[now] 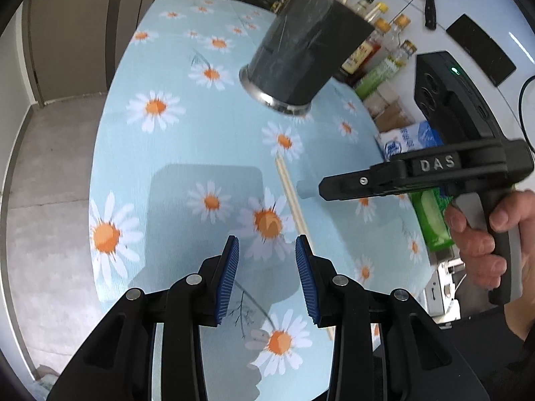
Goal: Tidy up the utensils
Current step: 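Move both tools down to the two wooden chopsticks on the tablecloth, then close the right tool on one wooden chopstick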
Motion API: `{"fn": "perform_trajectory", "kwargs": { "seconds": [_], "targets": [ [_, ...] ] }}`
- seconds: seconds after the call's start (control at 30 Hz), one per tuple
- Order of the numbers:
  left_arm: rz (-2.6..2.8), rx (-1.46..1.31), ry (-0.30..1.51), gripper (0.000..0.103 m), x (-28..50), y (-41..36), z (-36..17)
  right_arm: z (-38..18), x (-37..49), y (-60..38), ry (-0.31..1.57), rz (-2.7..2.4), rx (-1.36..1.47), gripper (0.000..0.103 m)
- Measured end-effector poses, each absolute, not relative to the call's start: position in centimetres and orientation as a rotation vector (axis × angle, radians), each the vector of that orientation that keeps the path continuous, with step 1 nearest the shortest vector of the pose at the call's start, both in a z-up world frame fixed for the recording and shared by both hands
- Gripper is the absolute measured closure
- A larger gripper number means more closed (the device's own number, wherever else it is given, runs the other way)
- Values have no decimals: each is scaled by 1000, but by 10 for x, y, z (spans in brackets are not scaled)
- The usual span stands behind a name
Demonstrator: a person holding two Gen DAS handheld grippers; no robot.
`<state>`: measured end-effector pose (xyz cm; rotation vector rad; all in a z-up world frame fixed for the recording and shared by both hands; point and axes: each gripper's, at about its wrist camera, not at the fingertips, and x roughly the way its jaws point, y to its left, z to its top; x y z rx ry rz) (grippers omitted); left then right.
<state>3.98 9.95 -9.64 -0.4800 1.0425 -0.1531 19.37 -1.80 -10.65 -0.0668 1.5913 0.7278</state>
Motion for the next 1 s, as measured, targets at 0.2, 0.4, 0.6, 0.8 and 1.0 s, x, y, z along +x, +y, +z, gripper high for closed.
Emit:
{"fn": "perform_trajectory", "kwargs": {
  "seconds": [0.2,0.4,0.6,0.8,1.0],
  "targets": [
    [-178,-461,1074,69,36,103,-104,-123,193,-8,1628,674,-120,79],
    [-202,-463,1088,69,38,106,-108,-130,194,-1,1642,641,-151,88],
    [-222,-464,1097,69,38,109,-113,-138,196,7,1654,610,-178,92],
    [-229,-474,1097,69,36,112,-116,-146,193,26,1640,585,-218,95],
    [-237,-479,1098,69,36,112,-118,-151,192,30,1631,572,-244,95]
  ]
}}
